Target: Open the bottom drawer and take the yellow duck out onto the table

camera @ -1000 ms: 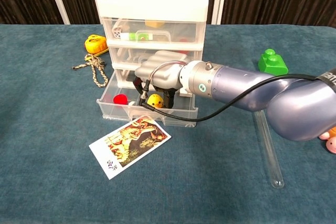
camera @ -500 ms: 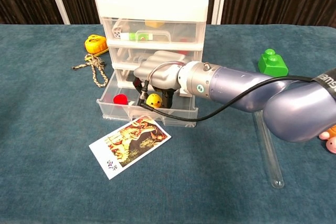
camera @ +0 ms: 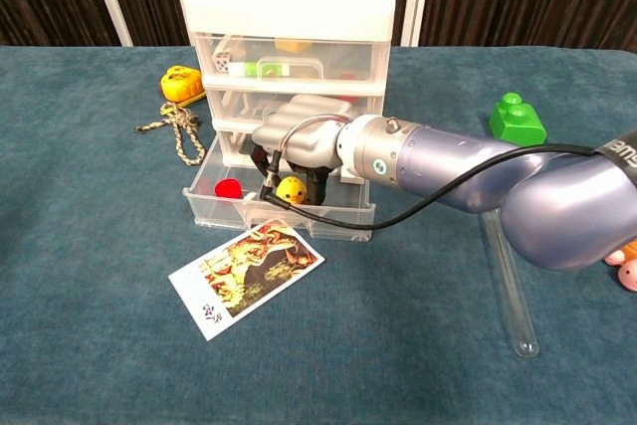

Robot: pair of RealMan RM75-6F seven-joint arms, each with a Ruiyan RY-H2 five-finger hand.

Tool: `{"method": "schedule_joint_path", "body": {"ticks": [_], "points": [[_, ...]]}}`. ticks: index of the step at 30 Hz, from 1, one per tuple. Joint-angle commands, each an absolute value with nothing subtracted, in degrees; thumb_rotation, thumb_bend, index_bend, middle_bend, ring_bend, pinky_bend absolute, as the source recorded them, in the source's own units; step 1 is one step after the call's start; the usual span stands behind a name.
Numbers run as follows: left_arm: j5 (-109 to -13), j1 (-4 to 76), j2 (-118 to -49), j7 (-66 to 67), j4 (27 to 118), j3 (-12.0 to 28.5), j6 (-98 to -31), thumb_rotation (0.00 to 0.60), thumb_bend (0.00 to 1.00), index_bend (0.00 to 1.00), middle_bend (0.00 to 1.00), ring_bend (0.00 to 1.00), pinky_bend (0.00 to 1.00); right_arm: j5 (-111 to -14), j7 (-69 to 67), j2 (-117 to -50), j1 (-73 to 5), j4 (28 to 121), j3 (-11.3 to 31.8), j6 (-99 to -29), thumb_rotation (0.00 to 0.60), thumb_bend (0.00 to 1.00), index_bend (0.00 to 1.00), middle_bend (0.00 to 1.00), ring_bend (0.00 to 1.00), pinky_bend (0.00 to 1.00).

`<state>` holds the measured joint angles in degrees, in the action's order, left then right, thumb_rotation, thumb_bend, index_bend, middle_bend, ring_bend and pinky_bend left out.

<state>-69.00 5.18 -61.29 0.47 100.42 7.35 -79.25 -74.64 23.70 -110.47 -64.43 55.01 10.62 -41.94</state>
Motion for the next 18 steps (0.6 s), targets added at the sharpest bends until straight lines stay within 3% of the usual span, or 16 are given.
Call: {"method": "schedule_joint_path", "body": {"ticks": [1, 18], "points": [[-69.0, 5.2, -61.3, 0.4, 100.4, 7.4, -79.3, 0.600, 0.46, 0.00, 0.00, 0.00, 0.00, -74.6, 23.5, -110.2, -64.4, 55.4, 10.8, -42.0, 0.600, 0.31, 0.57, 1.00, 1.00, 1.00], [-69.1, 5.3, -61.3, 0.5, 100.4, 7.3, -79.2, 0.600, 0.46, 0.00, 0.00, 0.00, 0.00, -72.9, 24.3, -100.6, -62.3, 69.7, 11.8, -43.1, 0.600, 0.32, 0.57, 1.00, 1.00, 1.00]]}}
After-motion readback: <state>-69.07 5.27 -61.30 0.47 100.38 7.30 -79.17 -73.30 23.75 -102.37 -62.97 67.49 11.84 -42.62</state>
